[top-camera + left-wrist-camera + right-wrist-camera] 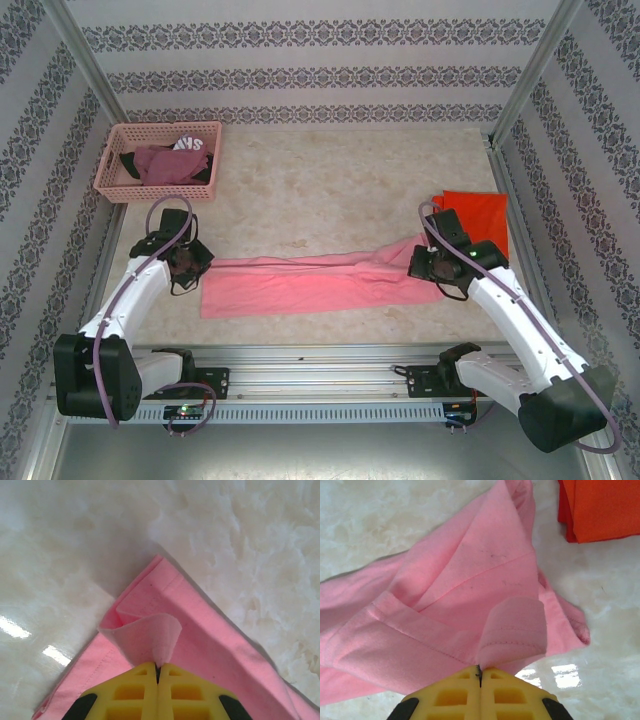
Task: Fold and stack the t-shirts
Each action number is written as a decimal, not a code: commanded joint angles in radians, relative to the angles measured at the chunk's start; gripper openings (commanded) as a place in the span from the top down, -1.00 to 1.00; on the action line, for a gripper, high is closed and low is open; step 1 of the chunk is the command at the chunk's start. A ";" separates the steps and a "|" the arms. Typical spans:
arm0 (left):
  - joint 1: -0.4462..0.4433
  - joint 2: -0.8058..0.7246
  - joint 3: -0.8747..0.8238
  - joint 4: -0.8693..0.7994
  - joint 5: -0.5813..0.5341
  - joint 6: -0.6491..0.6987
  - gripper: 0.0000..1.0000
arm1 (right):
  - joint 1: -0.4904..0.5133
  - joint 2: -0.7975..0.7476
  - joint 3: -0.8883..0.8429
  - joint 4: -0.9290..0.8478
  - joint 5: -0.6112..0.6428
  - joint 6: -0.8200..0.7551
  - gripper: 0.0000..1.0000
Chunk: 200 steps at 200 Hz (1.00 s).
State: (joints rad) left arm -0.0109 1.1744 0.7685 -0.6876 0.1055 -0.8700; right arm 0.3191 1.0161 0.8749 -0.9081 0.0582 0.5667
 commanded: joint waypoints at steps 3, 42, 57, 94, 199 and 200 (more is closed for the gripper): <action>0.012 0.026 -0.055 -0.003 0.007 0.021 1.00 | 0.012 0.006 -0.042 0.004 -0.016 0.005 1.00; 0.012 0.091 -0.110 0.074 0.026 0.019 1.00 | 0.010 0.045 -0.099 0.043 0.000 -0.004 1.00; 0.012 0.120 -0.123 0.095 0.037 0.019 1.00 | 0.009 0.064 -0.125 0.069 -0.004 -0.002 1.00; 0.012 0.171 -0.133 0.118 0.045 0.027 1.00 | 0.008 0.113 -0.169 0.121 -0.017 0.007 1.00; 0.012 0.107 -0.102 0.057 0.065 0.030 1.00 | -0.003 0.167 -0.059 0.115 0.020 -0.056 1.00; 0.011 0.105 -0.101 0.056 0.066 0.029 1.00 | -0.003 0.167 -0.058 0.115 0.020 -0.057 1.00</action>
State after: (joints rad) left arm -0.0109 1.3243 0.6472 -0.5808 0.1593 -0.8627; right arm 0.3183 1.1816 0.7605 -0.7769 0.0456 0.5434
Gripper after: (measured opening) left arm 0.041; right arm 0.044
